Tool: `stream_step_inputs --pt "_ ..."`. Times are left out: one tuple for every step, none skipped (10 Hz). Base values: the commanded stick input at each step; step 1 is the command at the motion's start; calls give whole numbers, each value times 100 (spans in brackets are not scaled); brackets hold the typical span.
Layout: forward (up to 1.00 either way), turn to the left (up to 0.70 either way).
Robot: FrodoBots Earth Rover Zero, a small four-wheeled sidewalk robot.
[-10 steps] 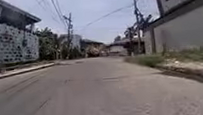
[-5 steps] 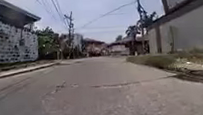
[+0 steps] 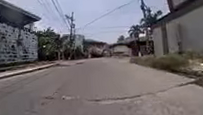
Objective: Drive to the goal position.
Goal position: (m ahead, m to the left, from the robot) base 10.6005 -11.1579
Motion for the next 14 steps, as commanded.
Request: stream_step_inputs --pt "100 0" --pt "100 0" --pt "100 0" --pt "100 0" --pt "100 0" --pt "100 0" --pt "100 0" --pt "100 0" --pt "100 0" --pt "100 0" --pt "100 0" --pt "100 0" --pt "100 0" --pt "100 0"
